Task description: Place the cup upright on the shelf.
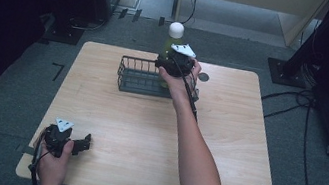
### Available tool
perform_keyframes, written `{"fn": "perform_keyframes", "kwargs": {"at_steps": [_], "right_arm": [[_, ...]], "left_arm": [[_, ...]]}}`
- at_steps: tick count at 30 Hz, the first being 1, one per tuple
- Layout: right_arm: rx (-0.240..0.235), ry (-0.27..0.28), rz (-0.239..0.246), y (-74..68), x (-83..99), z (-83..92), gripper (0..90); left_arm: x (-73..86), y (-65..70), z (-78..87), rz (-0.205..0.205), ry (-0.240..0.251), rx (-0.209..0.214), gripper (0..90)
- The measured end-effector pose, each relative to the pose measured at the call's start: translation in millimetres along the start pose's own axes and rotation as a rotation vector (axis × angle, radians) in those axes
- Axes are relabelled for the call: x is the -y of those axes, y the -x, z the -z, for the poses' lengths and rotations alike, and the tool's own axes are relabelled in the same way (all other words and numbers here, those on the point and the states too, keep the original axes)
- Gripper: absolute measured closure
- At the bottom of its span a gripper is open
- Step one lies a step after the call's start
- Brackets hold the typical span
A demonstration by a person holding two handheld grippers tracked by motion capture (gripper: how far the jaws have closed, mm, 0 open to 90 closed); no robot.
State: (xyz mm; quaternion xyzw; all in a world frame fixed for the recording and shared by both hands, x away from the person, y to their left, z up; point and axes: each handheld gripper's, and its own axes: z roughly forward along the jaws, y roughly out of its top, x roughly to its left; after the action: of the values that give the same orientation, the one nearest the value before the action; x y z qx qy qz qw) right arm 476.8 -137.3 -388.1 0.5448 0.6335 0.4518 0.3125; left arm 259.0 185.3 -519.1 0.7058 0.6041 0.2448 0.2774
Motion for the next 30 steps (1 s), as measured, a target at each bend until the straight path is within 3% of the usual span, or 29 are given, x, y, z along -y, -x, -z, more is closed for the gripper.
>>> {"fn": "perform_keyframes", "kwargs": {"at_steps": [7,14,19,30], "right_arm": [[-0.043,0.011,0.022,0.4,3.4,-2.1,18.9],[-0.049,-0.043,0.046,3.7,11.0,-3.2,14.5],[-0.069,-0.041,0.006,8.2,14.4,-0.7,14.4],[-0.081,-0.02,-0.008,14.2,22.9,13.1,6.7]], "left_arm": [[0.0,0.0,0.0,0.0,-0.001,0.0,0.0],[0.0,0.1,0.0,-0.001,0.0,0.001,0.0],[0.0,0.1,-0.1,-0.001,0.0,0.002,0.0],[0.0,0.1,0.0,-0.002,0.0,0.001,0.0]]}}
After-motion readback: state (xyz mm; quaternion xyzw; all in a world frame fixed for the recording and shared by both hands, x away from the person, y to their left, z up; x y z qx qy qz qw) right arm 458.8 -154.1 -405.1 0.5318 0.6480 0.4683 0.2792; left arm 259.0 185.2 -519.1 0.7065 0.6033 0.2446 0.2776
